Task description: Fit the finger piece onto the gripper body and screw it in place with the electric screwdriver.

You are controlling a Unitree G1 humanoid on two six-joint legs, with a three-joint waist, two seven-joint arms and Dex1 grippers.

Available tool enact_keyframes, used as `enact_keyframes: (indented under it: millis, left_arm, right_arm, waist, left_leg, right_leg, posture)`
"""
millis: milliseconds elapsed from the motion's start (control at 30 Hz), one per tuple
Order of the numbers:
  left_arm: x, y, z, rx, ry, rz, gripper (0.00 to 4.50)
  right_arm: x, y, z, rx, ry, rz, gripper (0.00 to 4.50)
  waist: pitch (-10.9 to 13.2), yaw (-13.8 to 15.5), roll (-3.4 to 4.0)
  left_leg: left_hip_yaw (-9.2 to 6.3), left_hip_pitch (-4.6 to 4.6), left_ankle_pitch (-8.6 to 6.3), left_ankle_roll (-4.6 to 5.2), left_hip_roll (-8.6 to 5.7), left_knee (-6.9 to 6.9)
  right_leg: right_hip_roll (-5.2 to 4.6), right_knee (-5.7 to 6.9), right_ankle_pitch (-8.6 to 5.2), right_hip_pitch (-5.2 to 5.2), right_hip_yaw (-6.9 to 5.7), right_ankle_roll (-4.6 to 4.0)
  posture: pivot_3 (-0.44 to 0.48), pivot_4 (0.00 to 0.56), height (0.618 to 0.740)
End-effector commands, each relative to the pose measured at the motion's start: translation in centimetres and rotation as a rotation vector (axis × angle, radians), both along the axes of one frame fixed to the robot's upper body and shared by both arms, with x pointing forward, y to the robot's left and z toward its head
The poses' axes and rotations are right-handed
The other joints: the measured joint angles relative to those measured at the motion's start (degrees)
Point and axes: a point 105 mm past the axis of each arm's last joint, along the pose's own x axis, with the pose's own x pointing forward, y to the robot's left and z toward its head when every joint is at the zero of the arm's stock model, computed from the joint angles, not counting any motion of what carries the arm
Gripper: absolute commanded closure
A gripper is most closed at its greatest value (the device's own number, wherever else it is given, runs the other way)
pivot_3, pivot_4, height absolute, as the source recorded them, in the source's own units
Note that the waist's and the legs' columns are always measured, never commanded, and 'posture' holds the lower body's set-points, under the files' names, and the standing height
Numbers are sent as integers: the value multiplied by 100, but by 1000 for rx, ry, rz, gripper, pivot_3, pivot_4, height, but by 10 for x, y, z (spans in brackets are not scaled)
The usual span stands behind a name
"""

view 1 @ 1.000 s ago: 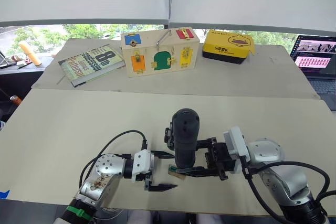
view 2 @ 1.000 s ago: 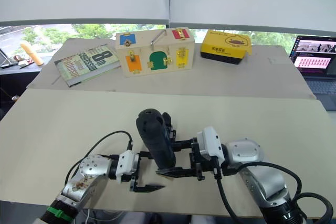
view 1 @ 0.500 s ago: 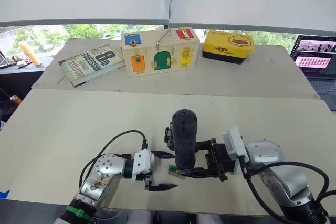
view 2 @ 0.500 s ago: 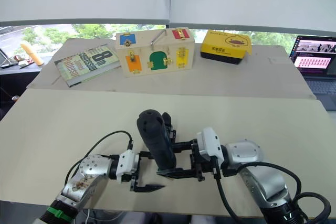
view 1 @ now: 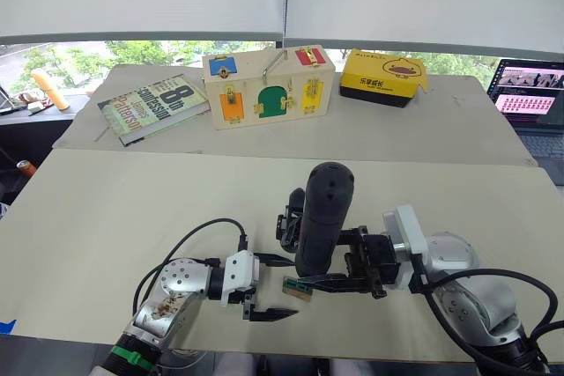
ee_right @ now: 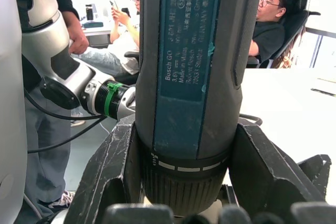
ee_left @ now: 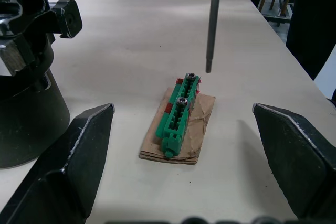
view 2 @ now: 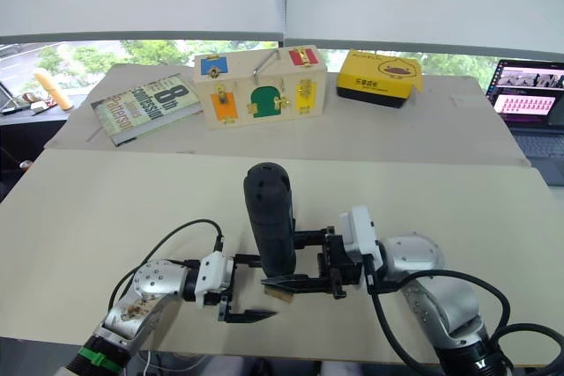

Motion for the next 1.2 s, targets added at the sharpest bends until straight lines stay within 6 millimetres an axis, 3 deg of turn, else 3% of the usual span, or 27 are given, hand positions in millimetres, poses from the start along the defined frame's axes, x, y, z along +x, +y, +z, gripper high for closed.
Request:
enact_keyframes:
  millis: [33,1200]
  left_arm:
    - [-10,-1,-17,44,68,-20,0]
    - [-10,1,-17,50,69,-21,0]
  right_arm:
    - [-1,1,10,19,-80,4,2578]
    - [1,-4,1,-16,-71,-8,2578]
  waist:
    - [0,0,0]
    - [0,-8,0]
  left_leg:
    - [0,0,0,0,0,0]
    - [0,0,0,0,0,0]
  right_leg:
    - [1,0,0,0,0,0]
    - [5,0,0,0,0,0]
  posture:
    - [0,150,740]
    - [0,150,740]
